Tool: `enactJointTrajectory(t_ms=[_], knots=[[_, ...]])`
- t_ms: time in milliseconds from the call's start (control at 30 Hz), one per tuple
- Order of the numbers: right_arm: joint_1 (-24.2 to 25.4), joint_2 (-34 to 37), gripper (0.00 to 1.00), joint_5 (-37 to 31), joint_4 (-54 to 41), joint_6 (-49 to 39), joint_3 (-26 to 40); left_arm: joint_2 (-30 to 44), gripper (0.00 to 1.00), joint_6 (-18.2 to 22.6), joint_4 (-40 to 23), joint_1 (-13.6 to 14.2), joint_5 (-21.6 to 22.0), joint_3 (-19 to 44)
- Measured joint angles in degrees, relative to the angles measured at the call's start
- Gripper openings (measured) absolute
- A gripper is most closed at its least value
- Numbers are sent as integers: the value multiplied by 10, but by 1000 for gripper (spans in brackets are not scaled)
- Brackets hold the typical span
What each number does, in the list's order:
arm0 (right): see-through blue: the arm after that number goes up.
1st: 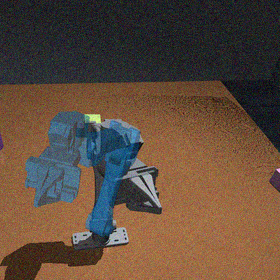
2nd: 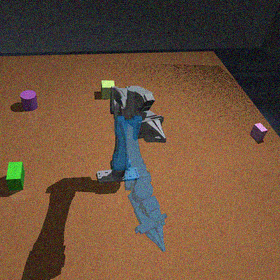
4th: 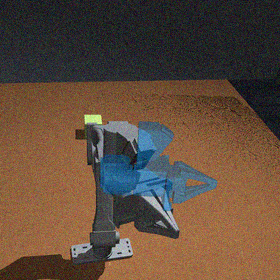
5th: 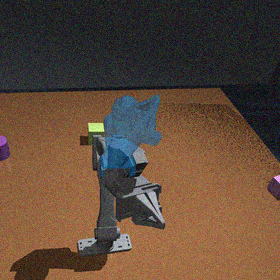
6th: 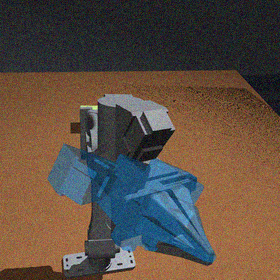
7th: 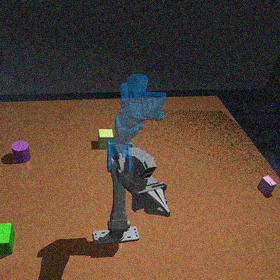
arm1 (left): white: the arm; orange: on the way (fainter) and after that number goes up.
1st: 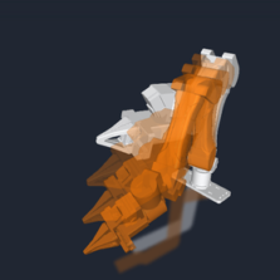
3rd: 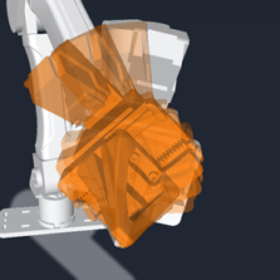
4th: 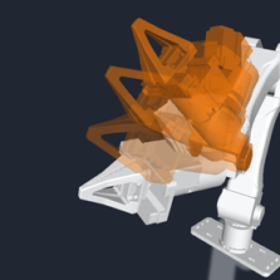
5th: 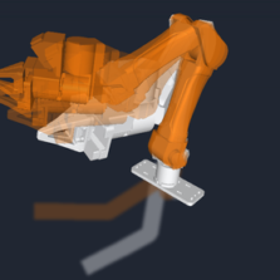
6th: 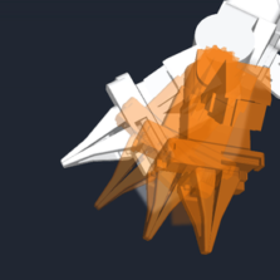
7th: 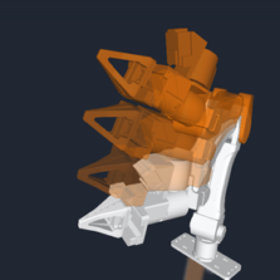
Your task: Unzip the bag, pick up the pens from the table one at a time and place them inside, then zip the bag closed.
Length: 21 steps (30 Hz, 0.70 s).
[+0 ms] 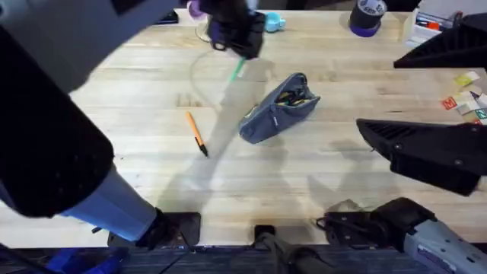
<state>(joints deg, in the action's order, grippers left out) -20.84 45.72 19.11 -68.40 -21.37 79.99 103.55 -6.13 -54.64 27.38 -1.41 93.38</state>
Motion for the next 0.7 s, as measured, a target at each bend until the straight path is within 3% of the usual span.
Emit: enactJointTrajectory(t_ms=[300,700], knots=[[0,0,996,0,-3,2,0,0,43,-4,83,82,-58,0],[0,0,996,0,-3,2,0,19,44,-4,129,120,-91,0]])
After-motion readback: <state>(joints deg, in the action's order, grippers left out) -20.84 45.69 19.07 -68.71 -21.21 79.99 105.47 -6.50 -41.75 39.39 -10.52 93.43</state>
